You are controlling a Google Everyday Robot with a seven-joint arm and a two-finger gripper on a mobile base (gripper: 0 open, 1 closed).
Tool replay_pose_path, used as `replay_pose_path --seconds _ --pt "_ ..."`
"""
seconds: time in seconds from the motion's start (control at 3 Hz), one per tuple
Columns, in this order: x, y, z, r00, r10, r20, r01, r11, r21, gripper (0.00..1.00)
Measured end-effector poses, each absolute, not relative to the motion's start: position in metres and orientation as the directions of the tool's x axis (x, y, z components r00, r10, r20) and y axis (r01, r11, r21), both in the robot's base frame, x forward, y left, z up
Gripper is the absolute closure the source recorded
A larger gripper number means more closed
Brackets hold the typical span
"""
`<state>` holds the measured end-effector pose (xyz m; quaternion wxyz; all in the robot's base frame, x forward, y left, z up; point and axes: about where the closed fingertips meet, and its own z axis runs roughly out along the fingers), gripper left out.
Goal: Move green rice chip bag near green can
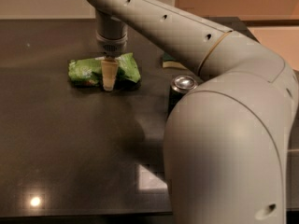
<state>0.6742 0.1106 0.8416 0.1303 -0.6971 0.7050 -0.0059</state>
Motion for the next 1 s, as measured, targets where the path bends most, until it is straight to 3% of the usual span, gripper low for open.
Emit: replay_pose_path --seconds 1.0 --pt "0.644 0.094 0.867 0.033 -0.978 -0.208 -0.988 -0.001 -0.153 0.87"
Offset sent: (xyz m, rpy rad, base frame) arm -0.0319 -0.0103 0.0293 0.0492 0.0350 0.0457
